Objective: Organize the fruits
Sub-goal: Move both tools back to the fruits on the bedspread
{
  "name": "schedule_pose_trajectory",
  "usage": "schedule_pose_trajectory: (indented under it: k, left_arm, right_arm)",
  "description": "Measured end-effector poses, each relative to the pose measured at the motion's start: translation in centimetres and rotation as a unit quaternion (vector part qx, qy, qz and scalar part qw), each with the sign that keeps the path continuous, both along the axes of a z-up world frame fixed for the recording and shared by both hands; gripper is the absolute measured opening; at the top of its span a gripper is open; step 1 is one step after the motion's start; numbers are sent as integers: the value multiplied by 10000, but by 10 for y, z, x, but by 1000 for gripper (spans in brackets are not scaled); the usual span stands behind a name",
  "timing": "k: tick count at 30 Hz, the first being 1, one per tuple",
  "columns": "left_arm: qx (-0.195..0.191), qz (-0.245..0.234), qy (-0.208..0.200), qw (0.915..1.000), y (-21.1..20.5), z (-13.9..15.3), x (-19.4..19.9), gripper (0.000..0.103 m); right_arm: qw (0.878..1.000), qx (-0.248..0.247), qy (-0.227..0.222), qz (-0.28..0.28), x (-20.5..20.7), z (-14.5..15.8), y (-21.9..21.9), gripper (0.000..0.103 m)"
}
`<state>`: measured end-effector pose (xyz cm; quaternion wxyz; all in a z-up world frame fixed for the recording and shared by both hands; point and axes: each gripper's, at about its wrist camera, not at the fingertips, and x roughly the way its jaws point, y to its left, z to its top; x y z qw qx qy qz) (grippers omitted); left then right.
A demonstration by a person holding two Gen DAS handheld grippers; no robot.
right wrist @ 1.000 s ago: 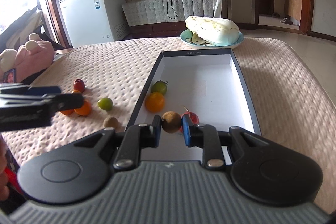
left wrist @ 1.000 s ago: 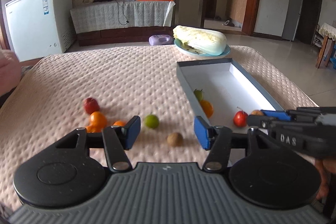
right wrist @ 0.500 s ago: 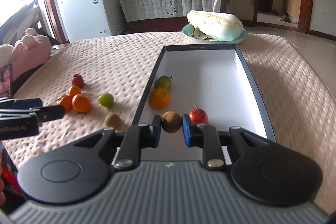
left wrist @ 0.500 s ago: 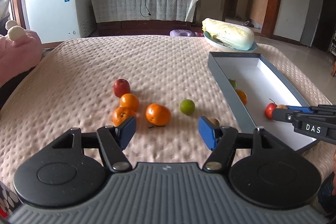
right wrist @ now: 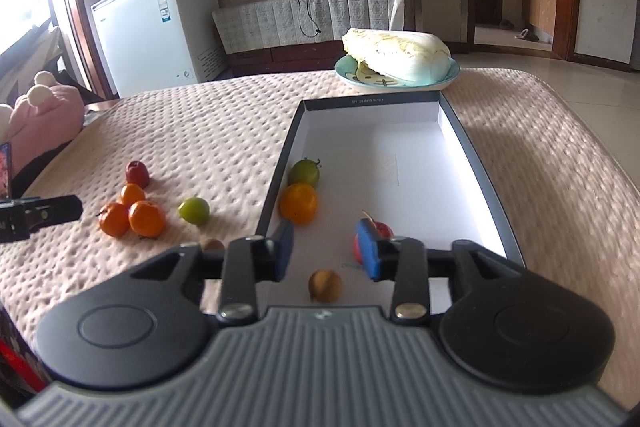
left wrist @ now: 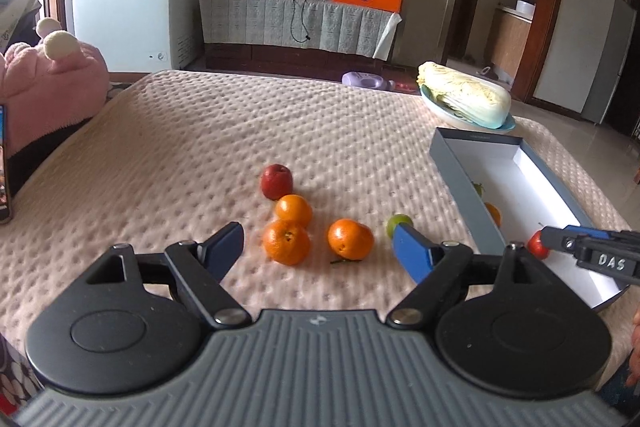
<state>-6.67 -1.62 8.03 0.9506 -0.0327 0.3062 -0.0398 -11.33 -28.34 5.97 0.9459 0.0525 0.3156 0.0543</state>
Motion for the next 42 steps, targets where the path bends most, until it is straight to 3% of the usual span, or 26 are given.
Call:
schedule_pose_trajectory:
  k: [4,16,31,42]
  left_arm:
    - [207,15,-65,9998,3,-1,-2,85]
    - [104,258,-9,9996,19,-6,1,85]
    - [-85,773,19,9970,41,-4,12,85]
    - [-29,687,175,9975,32,-11,14,85]
  right_arm:
    - [9998,35,-214,-31,-2,6,1,40]
    - [9964,253,-750,307,-4,19,23,40]
    - [9946,302,-934,335,-10,25,21,40]
    - [9906,-5,-673,1188,-11,13,65,40]
